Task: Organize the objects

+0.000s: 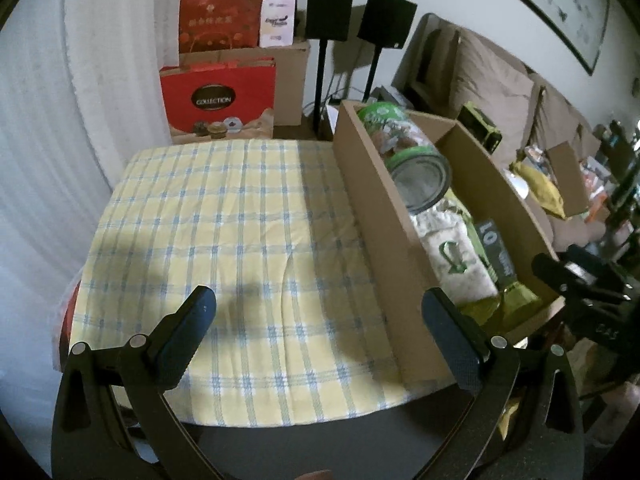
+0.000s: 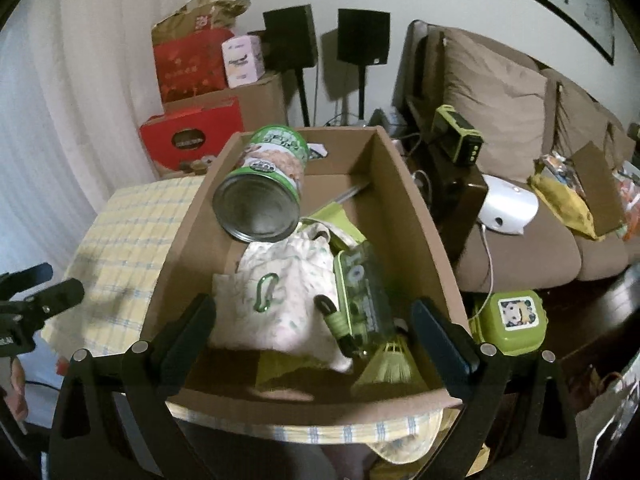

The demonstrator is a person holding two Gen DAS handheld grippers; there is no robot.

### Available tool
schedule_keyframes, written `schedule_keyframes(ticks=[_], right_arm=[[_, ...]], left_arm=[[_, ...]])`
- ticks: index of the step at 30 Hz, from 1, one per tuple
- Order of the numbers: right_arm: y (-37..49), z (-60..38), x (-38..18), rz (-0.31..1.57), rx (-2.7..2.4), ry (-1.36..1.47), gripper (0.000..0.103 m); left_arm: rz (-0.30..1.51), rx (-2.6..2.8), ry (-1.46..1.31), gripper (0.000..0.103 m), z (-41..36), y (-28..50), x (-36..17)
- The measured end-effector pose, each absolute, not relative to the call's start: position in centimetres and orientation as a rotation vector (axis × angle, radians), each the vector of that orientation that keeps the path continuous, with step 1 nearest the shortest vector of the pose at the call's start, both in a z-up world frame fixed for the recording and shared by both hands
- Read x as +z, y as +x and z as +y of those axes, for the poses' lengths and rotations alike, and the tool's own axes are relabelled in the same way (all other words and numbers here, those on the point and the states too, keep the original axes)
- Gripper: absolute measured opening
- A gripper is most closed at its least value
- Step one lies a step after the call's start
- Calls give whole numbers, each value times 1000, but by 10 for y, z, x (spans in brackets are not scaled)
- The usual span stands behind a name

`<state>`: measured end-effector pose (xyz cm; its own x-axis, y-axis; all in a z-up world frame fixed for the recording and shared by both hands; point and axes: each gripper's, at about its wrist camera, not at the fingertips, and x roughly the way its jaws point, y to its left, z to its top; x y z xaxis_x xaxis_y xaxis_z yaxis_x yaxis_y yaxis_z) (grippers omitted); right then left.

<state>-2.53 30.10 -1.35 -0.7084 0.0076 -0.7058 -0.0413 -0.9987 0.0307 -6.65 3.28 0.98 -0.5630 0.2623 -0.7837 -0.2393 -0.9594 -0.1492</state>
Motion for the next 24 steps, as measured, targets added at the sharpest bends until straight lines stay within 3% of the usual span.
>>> schedule_keyframes(ticks=[24], right_arm=[[6,262,-10,8,2958,-1138,100]], left_arm=[[-69,2675,-1250,103,8,-19,11]])
